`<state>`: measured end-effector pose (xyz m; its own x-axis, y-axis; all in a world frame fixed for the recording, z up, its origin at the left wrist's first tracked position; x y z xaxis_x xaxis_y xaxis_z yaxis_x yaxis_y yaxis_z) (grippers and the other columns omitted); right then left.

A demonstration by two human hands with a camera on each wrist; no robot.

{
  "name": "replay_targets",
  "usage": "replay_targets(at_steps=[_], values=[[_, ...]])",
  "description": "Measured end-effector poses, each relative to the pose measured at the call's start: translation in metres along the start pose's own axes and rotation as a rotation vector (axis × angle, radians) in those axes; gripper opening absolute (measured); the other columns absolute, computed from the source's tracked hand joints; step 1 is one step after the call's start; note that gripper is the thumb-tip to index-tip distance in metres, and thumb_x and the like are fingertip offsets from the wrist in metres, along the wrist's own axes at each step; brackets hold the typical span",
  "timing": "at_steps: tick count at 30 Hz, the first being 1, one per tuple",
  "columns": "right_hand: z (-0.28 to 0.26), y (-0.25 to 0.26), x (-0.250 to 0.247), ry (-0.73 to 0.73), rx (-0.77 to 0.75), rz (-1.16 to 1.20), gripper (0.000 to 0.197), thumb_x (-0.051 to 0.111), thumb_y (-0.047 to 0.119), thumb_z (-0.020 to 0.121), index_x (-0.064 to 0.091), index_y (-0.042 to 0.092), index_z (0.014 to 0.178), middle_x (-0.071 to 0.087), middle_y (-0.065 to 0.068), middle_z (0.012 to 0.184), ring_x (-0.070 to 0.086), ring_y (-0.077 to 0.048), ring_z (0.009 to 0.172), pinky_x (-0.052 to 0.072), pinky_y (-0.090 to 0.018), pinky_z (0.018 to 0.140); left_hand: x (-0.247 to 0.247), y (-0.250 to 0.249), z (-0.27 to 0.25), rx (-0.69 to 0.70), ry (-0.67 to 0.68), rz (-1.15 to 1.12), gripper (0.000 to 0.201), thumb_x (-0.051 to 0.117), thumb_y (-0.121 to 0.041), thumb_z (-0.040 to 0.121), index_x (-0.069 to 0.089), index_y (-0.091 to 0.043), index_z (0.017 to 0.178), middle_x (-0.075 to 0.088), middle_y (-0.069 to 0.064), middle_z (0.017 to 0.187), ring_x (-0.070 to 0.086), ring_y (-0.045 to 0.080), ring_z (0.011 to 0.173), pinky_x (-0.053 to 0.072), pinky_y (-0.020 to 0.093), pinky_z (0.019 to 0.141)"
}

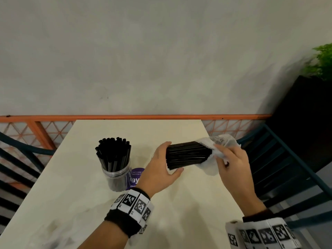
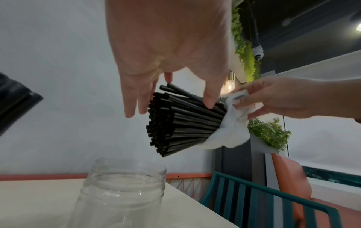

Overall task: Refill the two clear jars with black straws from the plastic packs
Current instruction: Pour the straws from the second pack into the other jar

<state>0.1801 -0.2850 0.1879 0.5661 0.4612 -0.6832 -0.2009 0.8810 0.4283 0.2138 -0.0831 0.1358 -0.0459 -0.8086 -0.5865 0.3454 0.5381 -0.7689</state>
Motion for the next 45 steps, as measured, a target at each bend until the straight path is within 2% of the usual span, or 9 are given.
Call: replay_targets(at_steps=[4, 11, 22, 28, 32, 35, 38, 41, 45], values=[[0.032, 0.024, 0.012, -0.030, -0.140, -0.054, 0.031, 0.067, 0.001, 0.078, 0.068, 0.008, 0.109, 0.056, -0.011, 0.082, 0.046, -0.022, 0.085, 0.041, -0.028, 0.067, 0.007, 0.022, 0.021, -0.046, -0.036, 0.098, 0.105, 0.072, -0.051, 0.066, 0.008, -0.025, 0.145, 0.030, 0.003, 0.138, 0.045, 0.017, 0.119, 0.044, 0.027, 0.095], [0.053, 0.040, 0.037, -0.038, -0.315, -0.113, 0.032, 0.070, -0.001, 0.076, 0.069, 0.010, 0.107, 0.058, -0.010, 0.081, 0.041, -0.016, 0.086, 0.037, -0.019, 0.072, 0.030, 0.065, 0.036, -0.178, -0.161, 0.107, 0.120, 0.070, -0.065, 0.057, 0.006, -0.015, 0.145, 0.033, 0.012, 0.139, 0.046, 0.029, 0.118, 0.046, 0.044, 0.096], [0.049, 0.049, 0.064, 0.018, -0.456, -0.060, 0.028, 0.049, 0.008, 0.087, 0.068, 0.009, 0.108, 0.061, -0.010, 0.084, 0.043, -0.017, 0.089, 0.040, -0.026, 0.080, 0.046, 0.086, 0.030, -0.167, -0.204, 0.293, 0.084, 0.038, -0.071, 0.077, 0.037, -0.004, 0.128, 0.057, 0.015, 0.120, 0.057, 0.030, 0.108, 0.051, 0.043, 0.088], [0.040, 0.070, 0.075, 0.086, -0.607, 0.002, 0.027, 0.045, 0.011, 0.094, 0.068, 0.008, 0.107, 0.057, -0.008, 0.097, 0.046, -0.019, 0.096, 0.038, -0.023, 0.090, 0.054, 0.095, 0.030, -0.278, -0.088, 0.320, 0.093, 0.023, -0.074, 0.080, 0.036, 0.003, 0.131, 0.051, 0.023, 0.129, 0.055, 0.036, 0.114, 0.050, 0.045, 0.086], [0.024, 0.076, 0.090, 0.174, -0.719, -0.020, 0.022, 0.054, 0.006, 0.088, 0.067, 0.008, 0.106, 0.042, -0.003, 0.102, 0.044, -0.020, 0.099, 0.036, -0.025, 0.091, 0.051, 0.099, 0.029, -0.268, -0.109, 0.247, 0.115, 0.018, -0.088, 0.064, 0.023, -0.004, 0.141, 0.036, 0.015, 0.145, 0.037, 0.030, 0.132, 0.035, 0.045, 0.103], [0.012, 0.067, 0.108, 0.249, -0.735, -0.081, 0.039, 0.071, -0.002, 0.074, 0.063, 0.011, 0.110, 0.040, -0.002, 0.102, 0.043, -0.020, 0.103, 0.034, -0.029, 0.102, 0.044, 0.098, 0.029, -0.238, -0.172, 0.130, 0.117, 0.026, -0.092, 0.055, 0.030, -0.010, 0.139, 0.044, 0.005, 0.139, 0.041, 0.021, 0.129, 0.035, 0.041, 0.104], [0.011, 0.067, 0.109, 0.258, -0.761, -0.097, 0.044, 0.067, -0.005, 0.075, 0.057, 0.012, 0.115, 0.038, -0.003, 0.101, 0.043, -0.020, 0.103, 0.015, -0.028, 0.118, 0.039, 0.097, 0.030, -0.223, -0.201, 0.069, 0.116, 0.039, -0.090, 0.051, 0.031, -0.014, 0.138, 0.047, 0.000, 0.136, 0.044, 0.017, 0.126, 0.033, 0.038, 0.104], [0.025, 0.073, 0.096, 0.224, -0.754, -0.110, 0.044, 0.063, -0.006, 0.078, 0.054, 0.010, 0.118, 0.037, -0.006, 0.102, 0.042, -0.025, 0.104, 0.009, -0.029, 0.120, 0.037, 0.098, 0.032, -0.237, -0.167, 0.043, 0.109, 0.051, -0.076, 0.053, 0.024, -0.017, 0.141, 0.041, -0.001, 0.141, 0.039, 0.016, 0.129, 0.026, 0.037, 0.108], [0.056, 0.077, 0.065, 0.075, -0.644, -0.071, 0.035, 0.053, 0.003, 0.085, 0.050, 0.014, 0.119, 0.035, -0.007, 0.106, 0.041, -0.031, 0.106, 0.019, -0.037, 0.112, 0.036, 0.098, 0.029, -0.243, -0.129, -0.001, 0.107, 0.054, -0.072, 0.057, 0.018, -0.019, 0.142, 0.036, -0.001, 0.144, 0.034, 0.016, 0.133, 0.026, 0.043, 0.111]])
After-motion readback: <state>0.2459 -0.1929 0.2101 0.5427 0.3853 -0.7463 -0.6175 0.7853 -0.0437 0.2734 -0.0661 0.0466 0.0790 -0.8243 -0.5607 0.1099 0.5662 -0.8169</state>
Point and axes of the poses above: each hand's wrist, its own z-axis towards the middle knuckle, its own x-axis out of the palm, y = z × x, the point moved 8 cm from there along z, towards the middle knuckle
